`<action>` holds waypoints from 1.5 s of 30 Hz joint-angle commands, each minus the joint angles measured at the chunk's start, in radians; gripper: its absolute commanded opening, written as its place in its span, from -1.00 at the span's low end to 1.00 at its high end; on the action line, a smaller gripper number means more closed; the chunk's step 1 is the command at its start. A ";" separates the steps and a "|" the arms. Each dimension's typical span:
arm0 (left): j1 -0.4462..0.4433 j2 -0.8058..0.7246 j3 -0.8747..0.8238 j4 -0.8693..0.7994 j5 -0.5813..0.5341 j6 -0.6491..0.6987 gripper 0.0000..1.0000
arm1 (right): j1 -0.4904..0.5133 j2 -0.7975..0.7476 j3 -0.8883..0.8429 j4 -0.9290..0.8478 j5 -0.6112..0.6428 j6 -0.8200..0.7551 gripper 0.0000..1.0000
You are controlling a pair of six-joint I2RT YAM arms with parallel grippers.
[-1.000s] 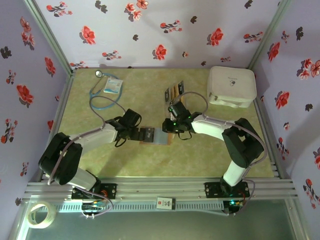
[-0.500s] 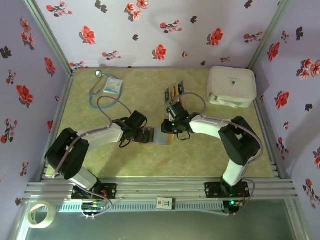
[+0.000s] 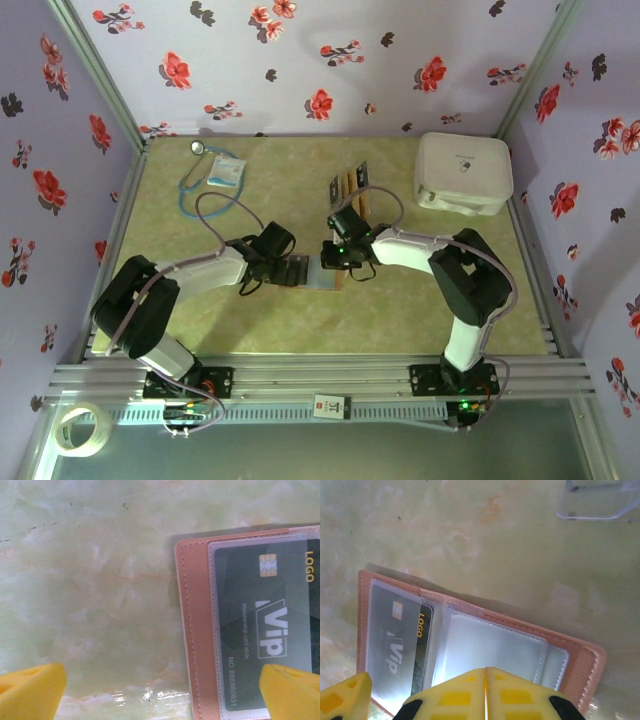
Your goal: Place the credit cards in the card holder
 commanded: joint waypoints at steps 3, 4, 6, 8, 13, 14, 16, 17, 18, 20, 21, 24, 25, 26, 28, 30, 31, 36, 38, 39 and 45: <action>-0.009 0.011 0.025 0.003 -0.018 -0.013 0.99 | 0.028 0.041 0.049 -0.022 0.011 -0.010 -0.87; -0.009 0.012 0.024 0.005 -0.019 -0.013 0.99 | 0.033 0.045 0.055 -0.022 0.009 -0.008 -0.87; -0.011 0.011 0.025 0.006 -0.019 -0.012 0.99 | 0.040 0.054 0.062 -0.019 0.005 -0.007 -0.88; -0.015 0.004 0.027 0.005 -0.018 -0.012 0.99 | 0.044 0.057 0.067 -0.016 0.003 -0.004 -0.89; -0.032 -0.022 0.026 0.013 -0.016 -0.013 0.99 | 0.047 0.057 0.062 -0.009 0.002 -0.001 -0.88; -0.037 -0.031 0.021 0.023 -0.015 -0.012 0.99 | 0.048 0.058 0.060 -0.010 0.003 -0.001 -0.89; -0.048 -0.045 0.009 0.041 -0.012 -0.014 0.99 | 0.047 0.056 0.055 -0.007 0.002 0.002 -0.89; -0.053 -0.051 0.005 0.048 -0.011 -0.016 0.99 | 0.047 0.056 0.054 -0.006 0.000 0.002 -0.89; -0.055 -0.055 0.001 0.051 -0.012 -0.017 0.99 | 0.046 0.052 0.055 -0.009 0.002 -0.004 -0.89; -0.056 -0.059 -0.006 0.051 -0.013 -0.021 0.99 | 0.039 0.024 0.056 -0.034 0.035 -0.024 -0.90; -0.055 -0.061 -0.009 0.051 -0.013 -0.022 0.99 | 0.032 0.007 0.055 -0.045 0.045 -0.033 -0.91; -0.056 -0.065 -0.015 0.051 -0.015 -0.022 0.99 | 0.005 -0.029 0.063 -0.082 0.046 -0.058 -0.92; -0.056 -0.064 -0.016 0.050 -0.015 -0.021 0.99 | -0.001 -0.037 0.067 -0.096 0.049 -0.068 -0.92; -0.056 -0.062 -0.016 0.050 -0.015 -0.020 0.99 | -0.005 -0.041 0.070 -0.108 0.051 -0.075 -0.93; -0.056 -0.059 -0.016 0.052 -0.018 -0.022 0.99 | -0.008 -0.038 0.075 -0.122 0.050 -0.086 -0.95; -0.056 -0.054 -0.015 0.053 -0.018 -0.024 0.99 | -0.007 -0.029 0.076 -0.124 0.047 -0.088 -0.97; -0.055 -0.052 -0.015 0.056 -0.018 -0.024 0.99 | -0.007 -0.023 0.075 -0.122 0.047 -0.089 -0.98; -0.056 -0.050 -0.013 0.055 -0.019 -0.023 0.99 | -0.009 -0.002 0.071 -0.117 0.057 -0.092 -1.00; -0.056 -0.051 -0.011 0.052 -0.018 -0.021 0.99 | -0.011 0.004 0.070 -0.114 0.057 -0.092 -1.00; -0.056 -0.051 -0.011 0.053 -0.019 -0.020 0.99 | -0.011 0.007 0.072 -0.113 0.057 -0.095 -1.00; -0.056 -0.050 -0.008 0.052 -0.020 -0.019 0.99 | -0.011 0.038 0.073 -0.103 0.050 -0.093 -1.00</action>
